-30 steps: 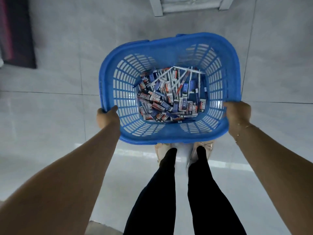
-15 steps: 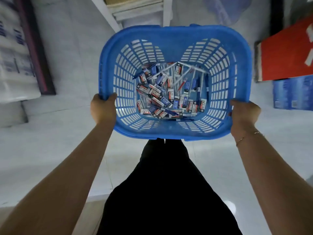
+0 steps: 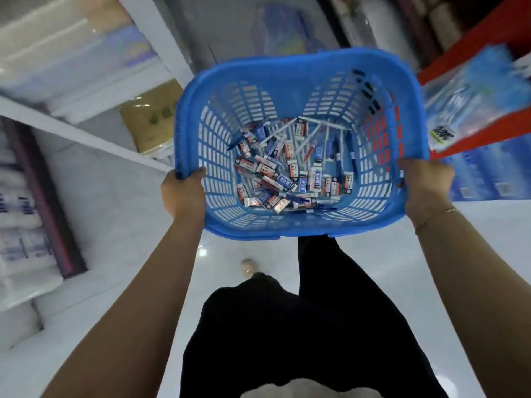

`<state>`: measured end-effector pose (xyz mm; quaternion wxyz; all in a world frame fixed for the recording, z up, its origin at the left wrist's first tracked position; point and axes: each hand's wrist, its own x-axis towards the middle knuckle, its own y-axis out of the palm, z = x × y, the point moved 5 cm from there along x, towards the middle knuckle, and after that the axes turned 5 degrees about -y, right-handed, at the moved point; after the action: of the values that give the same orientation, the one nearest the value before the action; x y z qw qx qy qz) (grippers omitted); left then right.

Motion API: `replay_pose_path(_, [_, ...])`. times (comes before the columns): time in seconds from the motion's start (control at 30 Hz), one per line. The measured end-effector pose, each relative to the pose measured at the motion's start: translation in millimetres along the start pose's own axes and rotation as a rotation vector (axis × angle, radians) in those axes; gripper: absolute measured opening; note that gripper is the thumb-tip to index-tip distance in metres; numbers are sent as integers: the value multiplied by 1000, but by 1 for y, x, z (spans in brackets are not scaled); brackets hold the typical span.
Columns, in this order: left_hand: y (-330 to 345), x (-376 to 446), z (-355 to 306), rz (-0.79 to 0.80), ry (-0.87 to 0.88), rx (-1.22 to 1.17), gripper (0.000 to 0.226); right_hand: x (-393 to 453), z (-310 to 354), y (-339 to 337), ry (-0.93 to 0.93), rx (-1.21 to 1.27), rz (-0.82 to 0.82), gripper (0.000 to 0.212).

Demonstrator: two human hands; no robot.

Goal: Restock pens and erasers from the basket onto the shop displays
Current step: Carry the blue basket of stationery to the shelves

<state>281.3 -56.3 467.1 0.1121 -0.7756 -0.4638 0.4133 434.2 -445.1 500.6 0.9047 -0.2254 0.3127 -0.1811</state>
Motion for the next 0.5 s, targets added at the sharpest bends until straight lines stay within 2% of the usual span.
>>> replay_pose_path(0.1, [39, 13, -53, -30, 5, -2, 22, 54, 57, 17, -28, -82, 13, 23])
replay_pose_path(0.17, [61, 19, -89, -41, -8, -6, 24, 86, 99, 32, -72, -193, 56, 14])
replay_pose_path(0.27, [95, 38, -144, -81, -30, -60, 29, 133, 158, 54, -69, -145, 90, 35])
replay_pose_path(0.37, [120, 62, -189, -120, -43, -106, 30, 172, 211, 88, -79, -160, 148, 41])
replay_pose_path(0.43, [136, 86, -220, -119, -48, -68, 32, 200, 245, 120, -77, -155, 176, 36])
replay_pose_path(0.5, [149, 111, -253, -126, -59, -97, 29, 223, 280, 147, -102, -129, 147, 17])
